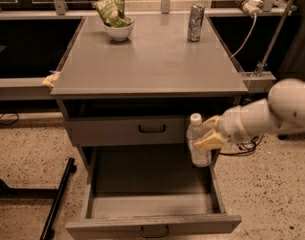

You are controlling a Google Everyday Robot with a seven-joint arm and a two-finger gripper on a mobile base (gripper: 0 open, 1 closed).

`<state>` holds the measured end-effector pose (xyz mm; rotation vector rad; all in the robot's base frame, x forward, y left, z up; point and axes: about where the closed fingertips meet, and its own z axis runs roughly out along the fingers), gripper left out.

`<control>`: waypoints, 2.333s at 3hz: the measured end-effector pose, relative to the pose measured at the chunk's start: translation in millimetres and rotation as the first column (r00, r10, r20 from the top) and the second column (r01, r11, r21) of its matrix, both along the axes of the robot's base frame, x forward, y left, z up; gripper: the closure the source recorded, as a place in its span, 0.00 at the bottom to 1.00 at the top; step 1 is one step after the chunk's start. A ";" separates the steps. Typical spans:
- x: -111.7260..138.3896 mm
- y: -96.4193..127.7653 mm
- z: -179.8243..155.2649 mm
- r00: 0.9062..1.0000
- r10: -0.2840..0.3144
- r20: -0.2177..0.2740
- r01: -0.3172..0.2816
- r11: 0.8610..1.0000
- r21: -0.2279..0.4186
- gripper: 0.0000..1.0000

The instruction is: Pick blue plastic bottle from middle drawer and place on counter

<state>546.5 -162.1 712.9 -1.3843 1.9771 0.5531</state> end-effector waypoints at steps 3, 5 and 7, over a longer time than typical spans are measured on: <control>74.8 9.0 221.1 0.982 -0.001 0.187 0.025 0.992 -0.127 1.00; 86.0 9.9 224.5 0.981 -0.017 0.193 0.038 0.993 -0.110 1.00; 141.7 24.4 250.3 0.974 -0.069 0.216 0.073 0.997 -0.009 1.00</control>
Offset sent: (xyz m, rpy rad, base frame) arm 0.1010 0.0135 0.3179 -0.2307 -0.2566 -0.0302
